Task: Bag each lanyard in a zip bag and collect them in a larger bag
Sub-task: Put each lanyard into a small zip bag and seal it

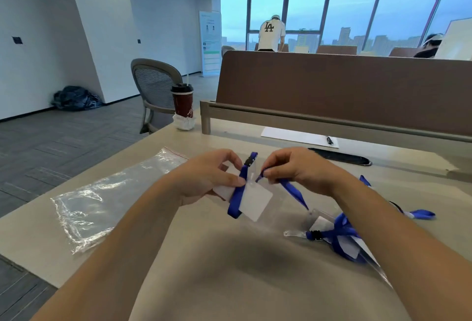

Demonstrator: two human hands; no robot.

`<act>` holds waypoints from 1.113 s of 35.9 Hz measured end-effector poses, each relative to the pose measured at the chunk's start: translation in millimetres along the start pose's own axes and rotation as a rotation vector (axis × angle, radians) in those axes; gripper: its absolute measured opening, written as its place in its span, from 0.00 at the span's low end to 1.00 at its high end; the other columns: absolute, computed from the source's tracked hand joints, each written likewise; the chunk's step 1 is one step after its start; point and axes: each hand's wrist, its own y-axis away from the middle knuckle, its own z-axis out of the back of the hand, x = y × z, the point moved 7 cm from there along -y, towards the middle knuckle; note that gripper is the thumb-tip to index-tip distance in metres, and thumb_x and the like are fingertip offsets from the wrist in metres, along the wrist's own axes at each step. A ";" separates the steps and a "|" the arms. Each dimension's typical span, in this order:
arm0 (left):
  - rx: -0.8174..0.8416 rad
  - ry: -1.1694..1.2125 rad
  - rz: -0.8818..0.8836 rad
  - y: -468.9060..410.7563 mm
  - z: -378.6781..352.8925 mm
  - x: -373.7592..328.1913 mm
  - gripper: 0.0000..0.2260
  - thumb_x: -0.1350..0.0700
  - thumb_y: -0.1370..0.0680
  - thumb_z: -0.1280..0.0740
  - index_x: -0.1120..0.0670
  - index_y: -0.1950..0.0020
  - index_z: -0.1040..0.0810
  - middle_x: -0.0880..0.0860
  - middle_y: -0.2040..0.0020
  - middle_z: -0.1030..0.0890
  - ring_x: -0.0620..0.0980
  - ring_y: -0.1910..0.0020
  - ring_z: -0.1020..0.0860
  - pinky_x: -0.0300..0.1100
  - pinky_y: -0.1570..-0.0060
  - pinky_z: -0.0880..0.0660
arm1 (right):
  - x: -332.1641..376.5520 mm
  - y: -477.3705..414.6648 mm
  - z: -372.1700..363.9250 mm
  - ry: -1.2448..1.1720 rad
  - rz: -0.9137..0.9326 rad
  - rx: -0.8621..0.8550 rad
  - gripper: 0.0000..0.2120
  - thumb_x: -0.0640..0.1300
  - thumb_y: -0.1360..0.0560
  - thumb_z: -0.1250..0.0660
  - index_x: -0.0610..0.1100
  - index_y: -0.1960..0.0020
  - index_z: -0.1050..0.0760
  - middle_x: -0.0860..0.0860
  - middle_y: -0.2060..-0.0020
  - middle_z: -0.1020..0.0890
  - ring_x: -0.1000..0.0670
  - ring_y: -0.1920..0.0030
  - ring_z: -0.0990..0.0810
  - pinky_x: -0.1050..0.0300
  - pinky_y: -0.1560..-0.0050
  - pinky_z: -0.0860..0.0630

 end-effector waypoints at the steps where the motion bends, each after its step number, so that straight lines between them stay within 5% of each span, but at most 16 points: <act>1: -0.026 -0.065 -0.007 -2.2 -1.5 1.3 0.12 0.60 0.25 0.27 0.48 0.45 0.24 0.53 0.41 0.24 0.53 0.46 0.23 0.51 0.45 0.20 | 2.2 -1.5 3.5 -0.004 0.008 -0.027 0.04 0.40 0.23 0.31 0.43 0.51 0.18 0.49 0.57 0.15 0.49 0.54 0.16 0.60 0.51 0.19; 4: -0.124 -0.147 -0.024 -10.1 -3.6 6.1 0.12 0.60 0.24 0.28 0.48 0.46 0.25 0.47 0.41 0.26 0.48 0.41 0.30 0.49 0.41 0.25 | 8.8 -4.6 12.8 -0.029 0.021 -0.130 0.03 0.40 0.23 0.31 0.42 0.52 0.18 0.47 0.57 0.15 0.47 0.54 0.16 0.59 0.52 0.18; 11: -0.371 -0.102 -0.059 -18.6 -3.0 16.7 0.11 0.58 0.23 0.29 0.50 0.44 0.27 0.51 0.40 0.24 0.49 0.50 0.25 0.35 0.64 0.29 | 20.7 -3.6 12.2 -0.053 0.007 -0.258 0.06 0.41 0.22 0.32 0.40 0.49 0.19 0.47 0.58 0.15 0.47 0.56 0.16 0.54 0.50 0.18; 14: -0.490 -0.015 -0.046 -21.1 2.1 23.2 0.12 0.59 0.22 0.30 0.51 0.41 0.27 0.50 0.40 0.25 0.49 0.46 0.27 0.40 0.54 0.29 | 19.8 -2.4 4.9 -0.122 -0.026 -0.265 0.06 0.40 0.23 0.31 0.41 0.47 0.20 0.47 0.58 0.15 0.46 0.57 0.16 0.55 0.52 0.17; 18: -0.659 0.164 -0.030 -20.3 14.6 29.1 0.11 0.58 0.22 0.30 0.50 0.42 0.28 0.49 0.43 0.26 0.49 0.48 0.27 0.39 0.60 0.30 | 14.0 -0.1 -13.5 -0.242 -0.080 -0.244 0.04 0.37 0.23 0.32 0.41 0.49 0.20 0.43 0.58 0.15 0.46 0.61 0.17 0.53 0.53 0.17; 24: -0.745 0.523 0.011 -18.7 27.9 31.2 0.12 0.60 0.22 0.30 0.49 0.43 0.28 0.51 0.46 0.25 0.53 0.44 0.23 0.54 0.44 0.20 | -5.4 3.4 -45.8 -0.430 -0.192 -0.103 0.05 0.37 0.23 0.32 0.38 0.49 0.19 0.42 0.59 0.14 0.48 0.64 0.17 0.59 0.60 0.19; 27: -0.680 0.739 0.009 -19.0 30.5 30.8 0.11 0.64 0.22 0.31 0.52 0.45 0.27 0.56 0.44 0.21 0.56 0.44 0.20 0.56 0.46 0.19 | -15.5 7.9 -61.5 -0.397 -0.223 0.032 0.06 0.39 0.22 0.32 0.38 0.50 0.17 0.42 0.59 0.14 0.48 0.64 0.19 0.59 0.61 0.21; 31: -0.514 0.872 -0.043 -19.5 33.0 23.3 0.14 0.67 0.23 0.32 0.58 0.38 0.26 0.59 0.44 0.19 0.55 0.48 0.18 0.51 0.56 0.18 | -27.5 10.6 -68.3 -0.353 -0.223 0.152 0.08 0.38 0.21 0.34 0.41 0.49 0.16 0.43 0.54 0.15 0.50 0.59 0.18 0.57 0.48 0.19; 35: -0.247 0.789 -0.064 -12.7 19.8 10.3 0.12 0.65 0.21 0.34 0.56 0.39 0.26 0.56 0.48 0.17 0.51 0.57 0.17 0.45 0.61 0.19 | -34.7 13.0 -55.3 -0.367 -0.204 0.179 0.11 0.35 0.21 0.36 0.43 0.46 0.16 0.45 0.49 0.14 0.45 0.49 0.16 0.54 0.43 0.20; 40: -0.032 0.531 -0.055 -6.4 5.3 8.2 0.11 0.66 0.22 0.34 0.53 0.43 0.26 0.57 0.48 0.21 0.53 0.57 0.19 0.45 0.60 0.21 | -34.5 14.0 -34.9 -0.322 -0.163 0.173 0.08 0.37 0.21 0.34 0.40 0.49 0.16 0.44 0.58 0.16 0.49 0.59 0.20 0.57 0.54 0.23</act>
